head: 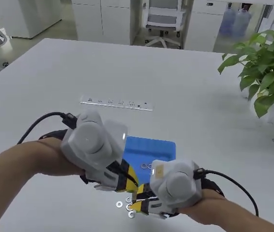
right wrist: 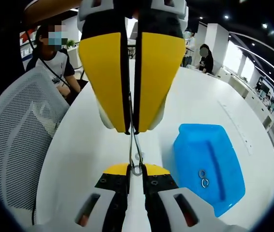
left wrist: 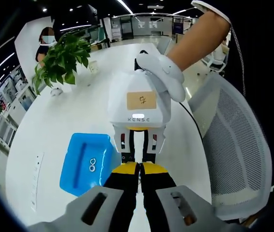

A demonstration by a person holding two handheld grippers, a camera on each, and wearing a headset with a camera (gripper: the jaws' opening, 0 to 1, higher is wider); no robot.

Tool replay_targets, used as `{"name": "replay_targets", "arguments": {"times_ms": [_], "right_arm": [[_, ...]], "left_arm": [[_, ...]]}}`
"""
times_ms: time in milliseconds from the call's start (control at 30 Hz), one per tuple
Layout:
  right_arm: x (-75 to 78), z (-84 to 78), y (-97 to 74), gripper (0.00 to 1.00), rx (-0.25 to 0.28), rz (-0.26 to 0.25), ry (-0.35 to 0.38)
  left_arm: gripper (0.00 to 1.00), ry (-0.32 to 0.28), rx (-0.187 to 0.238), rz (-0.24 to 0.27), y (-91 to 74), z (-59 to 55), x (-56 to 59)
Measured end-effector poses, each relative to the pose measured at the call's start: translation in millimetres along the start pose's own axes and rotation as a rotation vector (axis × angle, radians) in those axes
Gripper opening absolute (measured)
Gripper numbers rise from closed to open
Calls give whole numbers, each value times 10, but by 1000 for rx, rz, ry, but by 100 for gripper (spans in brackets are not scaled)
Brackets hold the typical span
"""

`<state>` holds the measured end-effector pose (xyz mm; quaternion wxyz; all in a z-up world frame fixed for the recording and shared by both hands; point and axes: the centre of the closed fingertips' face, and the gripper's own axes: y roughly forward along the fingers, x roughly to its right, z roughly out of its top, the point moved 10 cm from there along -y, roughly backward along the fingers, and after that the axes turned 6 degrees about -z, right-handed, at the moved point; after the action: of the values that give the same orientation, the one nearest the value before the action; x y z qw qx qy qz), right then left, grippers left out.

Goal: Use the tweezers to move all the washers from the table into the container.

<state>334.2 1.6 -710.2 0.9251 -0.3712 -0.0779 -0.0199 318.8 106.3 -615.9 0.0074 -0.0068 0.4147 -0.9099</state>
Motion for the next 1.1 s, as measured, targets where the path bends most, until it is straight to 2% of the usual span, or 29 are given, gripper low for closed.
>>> {"name": "replay_targets", "arguments": {"times_ms": [267,900,1100], "right_arm": [[-82,-41,55,11,4,-8,-14],[-172,-129,104,11,-1,-3,2],[-164,-131,119,11,2,-2,4]], "left_arm": [[5,-21,11,-7,43,-75,35],[5,-46,11,-36,145,-136,74],[5,-56,16,-30,135,-161,73]]}}
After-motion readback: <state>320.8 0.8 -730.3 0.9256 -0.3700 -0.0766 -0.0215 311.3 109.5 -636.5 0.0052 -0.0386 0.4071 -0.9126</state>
